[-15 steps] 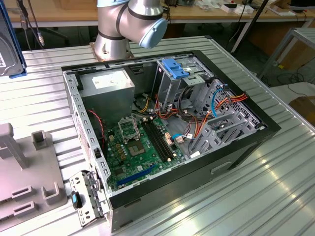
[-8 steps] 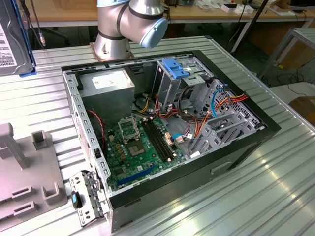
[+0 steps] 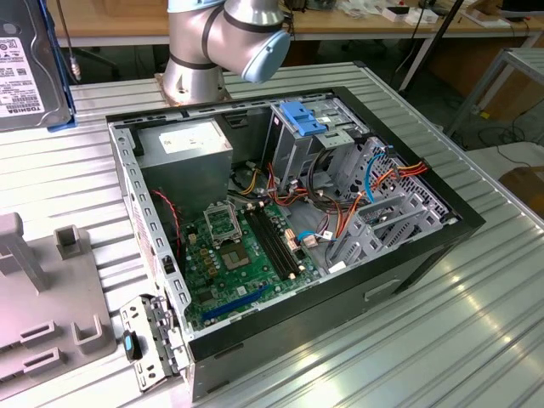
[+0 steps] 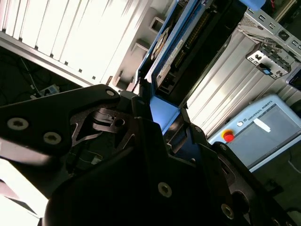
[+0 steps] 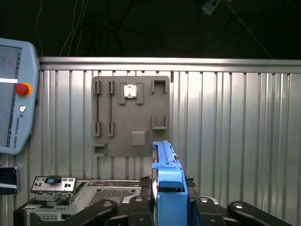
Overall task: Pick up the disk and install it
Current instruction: 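Pick up the disk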
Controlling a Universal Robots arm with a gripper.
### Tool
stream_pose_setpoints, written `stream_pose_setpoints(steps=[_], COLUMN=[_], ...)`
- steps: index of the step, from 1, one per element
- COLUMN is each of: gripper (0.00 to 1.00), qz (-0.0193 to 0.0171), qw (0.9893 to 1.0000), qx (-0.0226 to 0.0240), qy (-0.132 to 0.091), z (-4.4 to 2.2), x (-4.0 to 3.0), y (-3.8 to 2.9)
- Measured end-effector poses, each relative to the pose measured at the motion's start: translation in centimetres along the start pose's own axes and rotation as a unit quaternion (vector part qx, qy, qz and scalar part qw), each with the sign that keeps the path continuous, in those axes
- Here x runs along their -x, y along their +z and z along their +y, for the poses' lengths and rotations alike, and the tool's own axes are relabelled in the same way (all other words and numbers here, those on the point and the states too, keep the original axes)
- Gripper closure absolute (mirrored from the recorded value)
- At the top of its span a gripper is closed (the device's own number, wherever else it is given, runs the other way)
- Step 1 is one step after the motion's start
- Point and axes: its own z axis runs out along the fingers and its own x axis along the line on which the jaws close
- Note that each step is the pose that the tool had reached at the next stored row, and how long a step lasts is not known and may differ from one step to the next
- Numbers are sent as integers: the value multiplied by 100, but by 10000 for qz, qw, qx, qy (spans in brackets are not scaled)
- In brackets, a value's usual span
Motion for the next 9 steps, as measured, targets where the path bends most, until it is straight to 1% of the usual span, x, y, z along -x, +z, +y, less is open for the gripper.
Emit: stream_pose_setpoints(steps=[5, 6, 8, 9], gripper=[64, 64, 64, 64], qz=[0, 1, 0, 0], qw=[10000, 10000, 10000, 10000], qx=[0, 1, 0, 0], qy=[0, 0, 0, 0], z=[-70, -94, -121, -150], x=[-1, -1, -1, -2], y=[2, 3, 4, 5])
